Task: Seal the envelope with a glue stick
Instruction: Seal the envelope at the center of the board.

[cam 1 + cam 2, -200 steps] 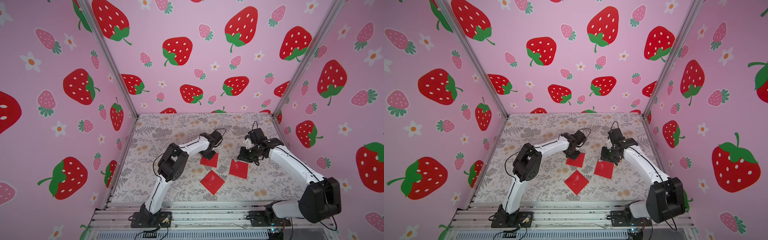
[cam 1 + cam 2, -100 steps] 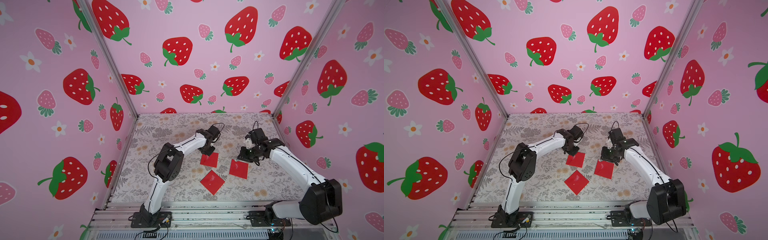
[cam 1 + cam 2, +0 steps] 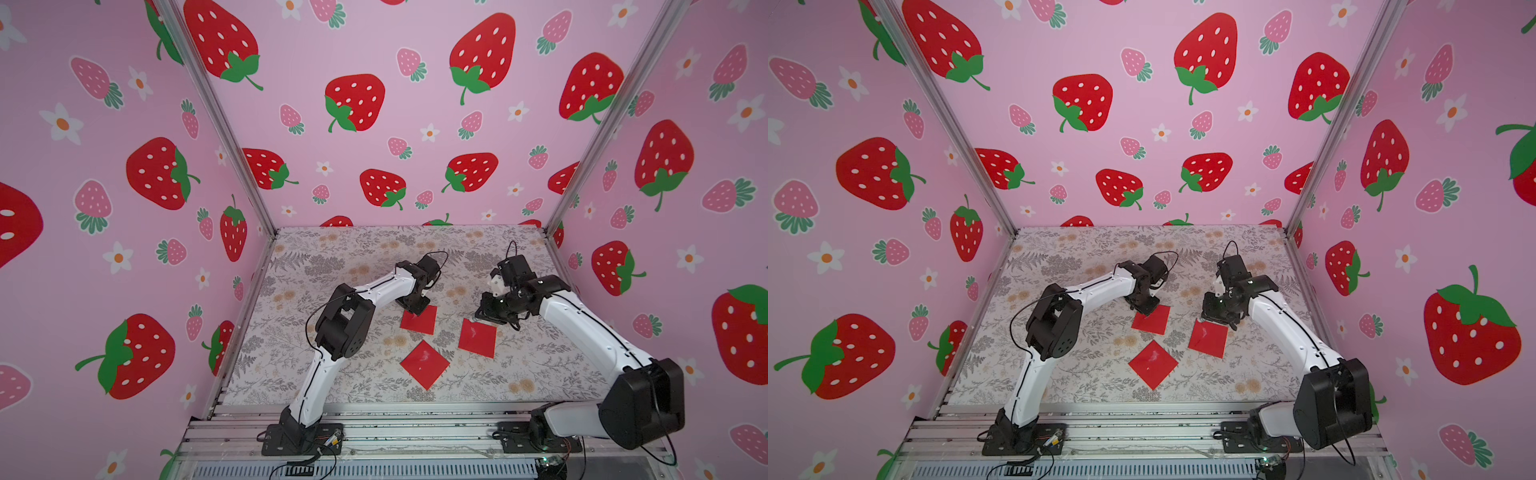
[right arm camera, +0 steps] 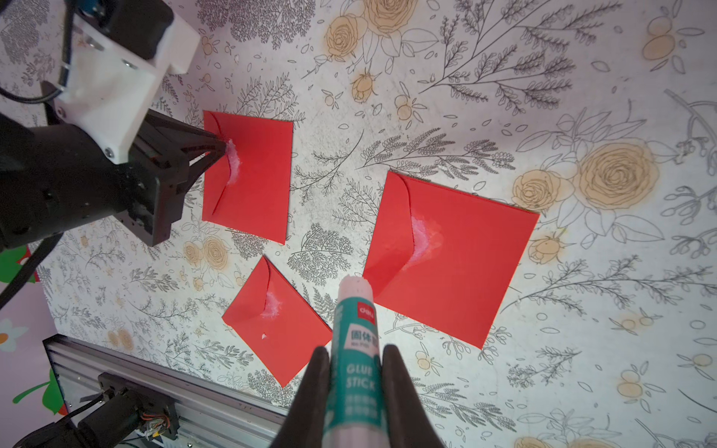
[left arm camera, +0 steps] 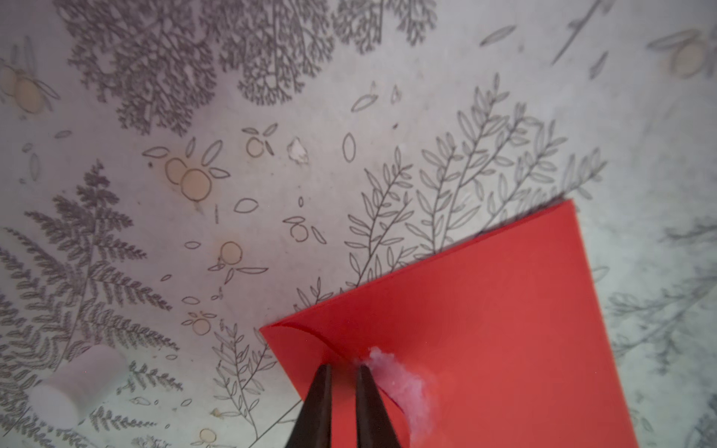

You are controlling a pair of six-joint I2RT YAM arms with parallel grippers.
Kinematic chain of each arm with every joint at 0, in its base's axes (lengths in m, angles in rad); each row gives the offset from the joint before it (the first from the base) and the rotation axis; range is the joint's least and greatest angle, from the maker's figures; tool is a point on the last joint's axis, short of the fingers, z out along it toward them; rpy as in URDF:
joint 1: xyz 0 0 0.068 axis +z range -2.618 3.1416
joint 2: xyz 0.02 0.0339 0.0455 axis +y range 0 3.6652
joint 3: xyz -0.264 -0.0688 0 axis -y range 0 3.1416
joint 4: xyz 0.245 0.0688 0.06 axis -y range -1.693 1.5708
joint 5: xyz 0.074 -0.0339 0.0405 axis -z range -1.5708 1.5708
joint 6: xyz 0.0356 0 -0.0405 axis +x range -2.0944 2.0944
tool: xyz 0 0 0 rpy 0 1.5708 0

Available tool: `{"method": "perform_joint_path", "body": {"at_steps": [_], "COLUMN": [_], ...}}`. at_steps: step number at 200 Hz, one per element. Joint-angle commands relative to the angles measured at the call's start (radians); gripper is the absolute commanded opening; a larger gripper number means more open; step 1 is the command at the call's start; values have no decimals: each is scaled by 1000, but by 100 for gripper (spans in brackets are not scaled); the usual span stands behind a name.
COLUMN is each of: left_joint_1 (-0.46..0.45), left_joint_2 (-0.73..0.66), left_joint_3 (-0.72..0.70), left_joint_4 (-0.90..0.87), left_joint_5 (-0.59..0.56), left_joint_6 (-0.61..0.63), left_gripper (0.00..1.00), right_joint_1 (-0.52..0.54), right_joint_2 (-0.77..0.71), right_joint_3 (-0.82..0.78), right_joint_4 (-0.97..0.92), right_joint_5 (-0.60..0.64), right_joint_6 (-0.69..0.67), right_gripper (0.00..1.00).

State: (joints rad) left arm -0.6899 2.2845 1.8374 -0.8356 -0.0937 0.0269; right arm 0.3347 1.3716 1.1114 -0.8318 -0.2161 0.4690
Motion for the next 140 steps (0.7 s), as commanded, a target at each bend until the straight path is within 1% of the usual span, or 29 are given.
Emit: {"method": "perform_joint_path", "body": {"at_steps": [1, 26, 85, 140], "left_joint_1": [2, 2, 1, -17], "left_joint_2": [29, 21, -115, -137], "left_joint_3": [-2, -29, -52, -127], "left_joint_4": [-22, -6, 21, 34], "left_joint_5": [-3, -11, -6, -1], "left_joint_6": [2, 2, 4, -12], "left_gripper": [14, 14, 15, 14], "right_joint_1": [-4, -4, -4, -3], "right_joint_2": [7, 6, 1, -5], "right_joint_3": [22, 21, 23, 13], "right_joint_4": [-23, -25, -23, -18], "right_joint_5": [5, 4, 3, 1], "right_joint_6": [-12, -13, -12, -5], "right_gripper": [0, 0, 0, 0]}}
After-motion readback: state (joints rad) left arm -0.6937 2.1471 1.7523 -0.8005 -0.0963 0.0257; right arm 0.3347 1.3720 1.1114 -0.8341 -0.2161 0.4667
